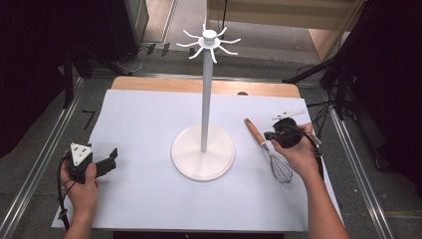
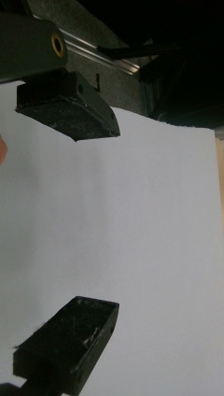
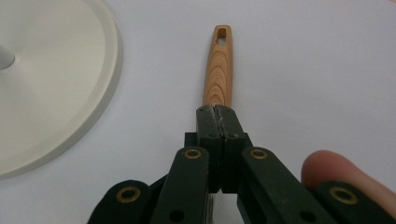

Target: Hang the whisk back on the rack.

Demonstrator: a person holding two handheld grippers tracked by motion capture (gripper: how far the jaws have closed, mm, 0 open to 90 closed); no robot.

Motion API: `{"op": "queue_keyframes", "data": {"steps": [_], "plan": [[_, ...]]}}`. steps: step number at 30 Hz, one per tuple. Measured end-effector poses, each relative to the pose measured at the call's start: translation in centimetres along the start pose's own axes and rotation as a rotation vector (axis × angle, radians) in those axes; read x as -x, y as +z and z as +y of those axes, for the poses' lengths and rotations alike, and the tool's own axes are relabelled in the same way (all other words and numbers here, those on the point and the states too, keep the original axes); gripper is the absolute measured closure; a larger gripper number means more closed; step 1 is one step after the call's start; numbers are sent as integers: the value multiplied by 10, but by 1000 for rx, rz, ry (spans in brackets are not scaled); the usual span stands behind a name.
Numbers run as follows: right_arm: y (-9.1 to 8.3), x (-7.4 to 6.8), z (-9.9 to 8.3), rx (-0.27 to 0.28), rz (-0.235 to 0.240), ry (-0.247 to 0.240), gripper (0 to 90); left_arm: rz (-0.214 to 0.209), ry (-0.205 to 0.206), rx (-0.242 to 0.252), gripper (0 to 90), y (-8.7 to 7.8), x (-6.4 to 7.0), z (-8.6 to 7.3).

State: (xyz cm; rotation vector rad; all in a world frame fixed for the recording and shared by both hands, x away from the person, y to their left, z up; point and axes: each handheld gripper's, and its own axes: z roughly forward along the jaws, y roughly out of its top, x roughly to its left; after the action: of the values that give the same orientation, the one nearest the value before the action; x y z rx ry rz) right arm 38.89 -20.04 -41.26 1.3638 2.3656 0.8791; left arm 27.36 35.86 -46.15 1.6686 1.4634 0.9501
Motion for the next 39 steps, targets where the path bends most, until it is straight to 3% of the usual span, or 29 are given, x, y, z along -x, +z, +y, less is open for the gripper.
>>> {"op": "queue_keyframes", "data": {"steps": [8,12,22,29,39], "plan": [[27,-9,24,-96,13,-12,900,-1,0,-1,145,0,0,0],[44,-10,26,-140,10,-1,900,-2,1,-1,145,0,0,0],[70,-12,30,-190,-6,13,900,0,9,-8,145,1,1,0],[76,-9,30,-204,-31,44,900,2,9,-7,145,1,1,0],[75,1,28,-194,-97,131,900,1,10,-8,145,1,1,0]]}}
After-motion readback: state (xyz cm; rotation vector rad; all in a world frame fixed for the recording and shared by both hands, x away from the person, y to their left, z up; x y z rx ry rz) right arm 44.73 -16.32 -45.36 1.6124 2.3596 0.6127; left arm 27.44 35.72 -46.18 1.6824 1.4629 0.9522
